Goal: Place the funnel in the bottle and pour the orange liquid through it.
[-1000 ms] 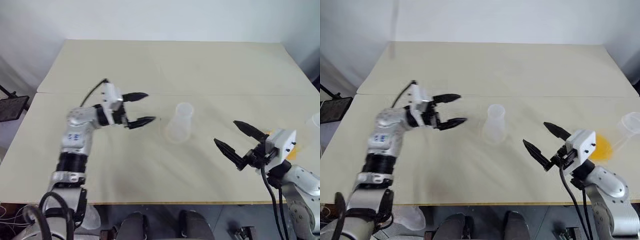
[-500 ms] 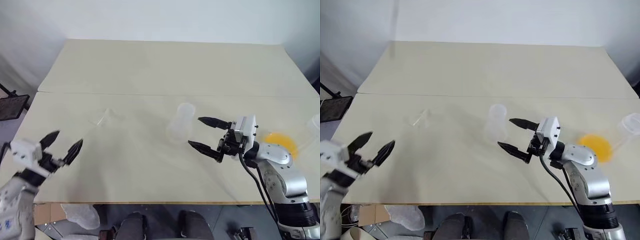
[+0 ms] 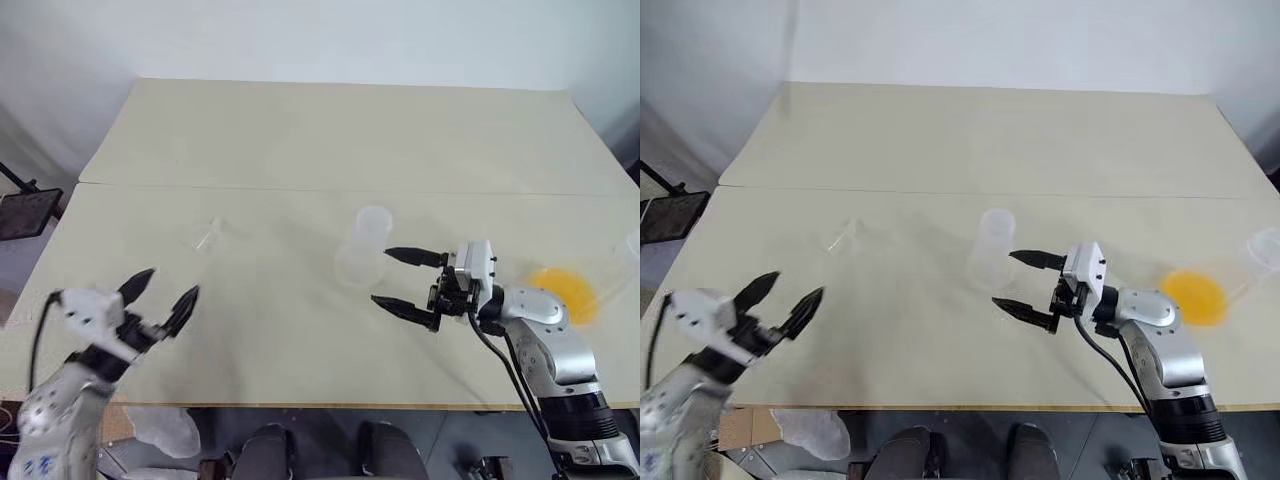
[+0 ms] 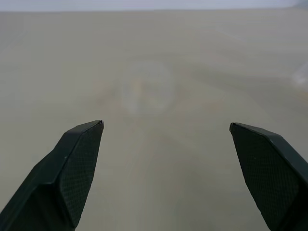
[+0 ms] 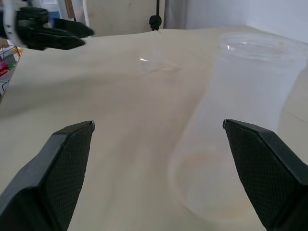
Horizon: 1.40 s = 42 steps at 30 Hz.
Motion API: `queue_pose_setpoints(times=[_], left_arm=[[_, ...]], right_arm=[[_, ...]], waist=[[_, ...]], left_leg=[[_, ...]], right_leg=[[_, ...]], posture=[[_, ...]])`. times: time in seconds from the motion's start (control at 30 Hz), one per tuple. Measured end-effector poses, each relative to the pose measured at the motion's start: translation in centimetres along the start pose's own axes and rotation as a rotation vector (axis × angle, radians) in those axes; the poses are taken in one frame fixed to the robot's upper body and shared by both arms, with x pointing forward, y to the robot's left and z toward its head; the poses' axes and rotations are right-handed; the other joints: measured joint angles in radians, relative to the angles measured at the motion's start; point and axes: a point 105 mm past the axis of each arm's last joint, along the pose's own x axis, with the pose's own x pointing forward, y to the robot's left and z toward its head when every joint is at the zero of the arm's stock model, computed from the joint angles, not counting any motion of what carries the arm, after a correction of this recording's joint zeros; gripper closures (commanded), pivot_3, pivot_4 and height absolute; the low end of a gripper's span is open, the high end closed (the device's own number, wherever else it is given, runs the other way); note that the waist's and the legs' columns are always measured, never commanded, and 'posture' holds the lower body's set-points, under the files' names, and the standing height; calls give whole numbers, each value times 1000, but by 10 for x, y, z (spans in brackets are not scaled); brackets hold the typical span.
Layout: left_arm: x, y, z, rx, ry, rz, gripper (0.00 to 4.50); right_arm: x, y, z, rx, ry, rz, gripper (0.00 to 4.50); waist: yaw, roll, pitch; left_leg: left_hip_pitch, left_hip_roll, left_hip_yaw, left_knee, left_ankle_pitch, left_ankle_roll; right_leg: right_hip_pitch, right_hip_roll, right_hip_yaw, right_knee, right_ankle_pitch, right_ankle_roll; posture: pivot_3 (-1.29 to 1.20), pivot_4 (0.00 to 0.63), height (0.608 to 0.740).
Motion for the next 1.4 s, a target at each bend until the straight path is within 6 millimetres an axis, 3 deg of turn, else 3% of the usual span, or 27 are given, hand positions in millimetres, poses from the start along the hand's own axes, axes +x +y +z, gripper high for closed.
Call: queue_pose_setpoints(times=[0.1, 0.2, 0.33, 0.53, 0.63, 1.03, 1.23, 1.4], left_arm=[[30, -8, -12, 4, 44, -10, 39], [52, 1, -28, -15, 85, 81, 39], [72, 7, -30, -84, 69, 155, 39], [97, 1, -32, -106, 76, 89, 39], [102, 8, -32, -77, 90, 93, 588], [104, 19, -27, -48, 58, 109, 4417], [99, 22, -15, -28, -11, 64, 4464], [89, 27, 20, 158, -52, -150, 4464]], right_arm=[[-7, 0, 1, -8, 10, -31, 0], [-12, 0, 4, -21, 16, -61, 0], [-18, 3, 4, -17, 23, -95, 0], [-18, 4, 5, -20, 23, -117, 0], [-17, 5, 6, -26, 21, -125, 0], [-21, 10, -1, 3, 29, -167, 0], [-22, 12, 0, -1, 29, -182, 0], [-36, 10, 5, -13, 25, -265, 0]], waist=[[1, 0, 0], [0, 0, 0], [5, 0, 0], [13, 0, 0], [13, 0, 0], [16, 0, 0], [14, 0, 0], [14, 0, 0]], left_leg=[[0, 0, 1, 0, 0, 0], [0, 1, 2, 0, 0, -1], [0, 1, 2, 0, 0, -1], [0, 0, 3, 0, 0, -1], [0, 0, 3, 0, 0, -1], [0, 0, 2, 1, 0, -1], [0, 0, 2, 1, 0, -1], [0, 0, 3, 0, 0, -1]], right_leg=[[-1, 1, 0, 0, 0, 0], [-1, 3, 0, 0, 0, 0], [-1, 2, 0, 0, 0, 0], [-1, 2, 0, 0, 0, 0], [-1, 2, 0, 0, 0, 0], [0, 2, 0, 0, 0, 0], [-1, 2, 0, 0, 0, 0], [-1, 3, 0, -1, 0, 0]], posture=[[0, 150, 740], [0, 150, 740], [0, 150, 740], [0, 150, 740], [0, 150, 740], [0, 150, 740], [0, 150, 740], [0, 150, 740]])
